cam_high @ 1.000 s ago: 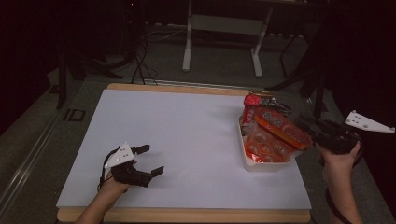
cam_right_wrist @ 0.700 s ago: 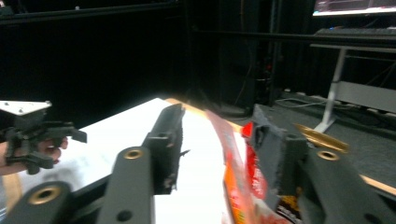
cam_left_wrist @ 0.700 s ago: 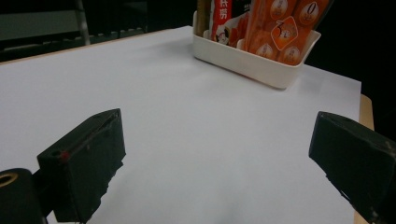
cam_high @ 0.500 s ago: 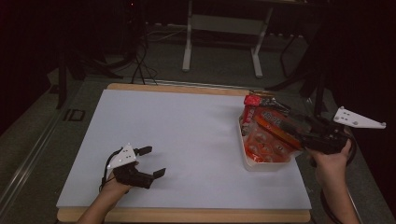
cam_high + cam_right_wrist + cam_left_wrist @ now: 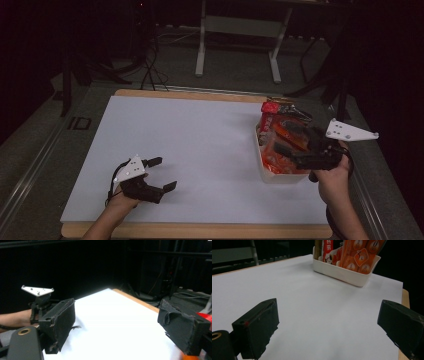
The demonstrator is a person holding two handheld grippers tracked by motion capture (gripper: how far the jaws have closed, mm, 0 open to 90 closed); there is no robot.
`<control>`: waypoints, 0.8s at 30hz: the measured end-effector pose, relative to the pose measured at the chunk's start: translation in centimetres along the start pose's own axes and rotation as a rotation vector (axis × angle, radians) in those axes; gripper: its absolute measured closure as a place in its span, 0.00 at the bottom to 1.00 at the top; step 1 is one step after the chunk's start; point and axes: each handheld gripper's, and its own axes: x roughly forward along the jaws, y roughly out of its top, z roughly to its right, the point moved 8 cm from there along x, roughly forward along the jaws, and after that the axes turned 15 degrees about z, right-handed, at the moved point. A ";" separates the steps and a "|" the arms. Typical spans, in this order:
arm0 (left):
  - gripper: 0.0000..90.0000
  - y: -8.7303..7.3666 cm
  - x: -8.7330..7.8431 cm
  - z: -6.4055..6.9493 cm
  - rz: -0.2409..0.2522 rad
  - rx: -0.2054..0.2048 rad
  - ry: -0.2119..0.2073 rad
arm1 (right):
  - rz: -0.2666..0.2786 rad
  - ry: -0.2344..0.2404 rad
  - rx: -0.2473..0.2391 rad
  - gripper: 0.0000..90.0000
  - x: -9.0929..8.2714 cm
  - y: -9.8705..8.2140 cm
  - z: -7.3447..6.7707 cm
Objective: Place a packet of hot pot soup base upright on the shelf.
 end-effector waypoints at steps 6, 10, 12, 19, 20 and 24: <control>0.05 -0.1 0.0 0.0 -0.004 0.001 0.002 | -0.037 0.037 -0.005 0.16 0.7 -1.7 -1.7; 0.05 -0.1 -0.1 0.0 -0.004 0.006 0.001 | -0.060 0.066 0.015 0.16 1.1 -3.6 -2.5; 0.05 -0.1 -0.1 0.0 -0.005 0.007 -0.001 | -0.074 0.082 0.020 0.16 1.3 -4.7 -3.0; 0.05 -0.1 -0.1 0.0 -0.003 0.008 0.000 | -0.115 0.095 0.043 0.16 1.8 -7.8 -3.6; 0.05 -0.1 -0.1 0.0 -0.003 0.008 0.000 | -0.119 0.099 0.050 0.16 1.8 -8.1 -3.7; 0.05 -0.1 -0.2 0.0 0.000 0.007 0.000 | -0.149 0.095 0.028 0.16 1.8 -9.3 -3.8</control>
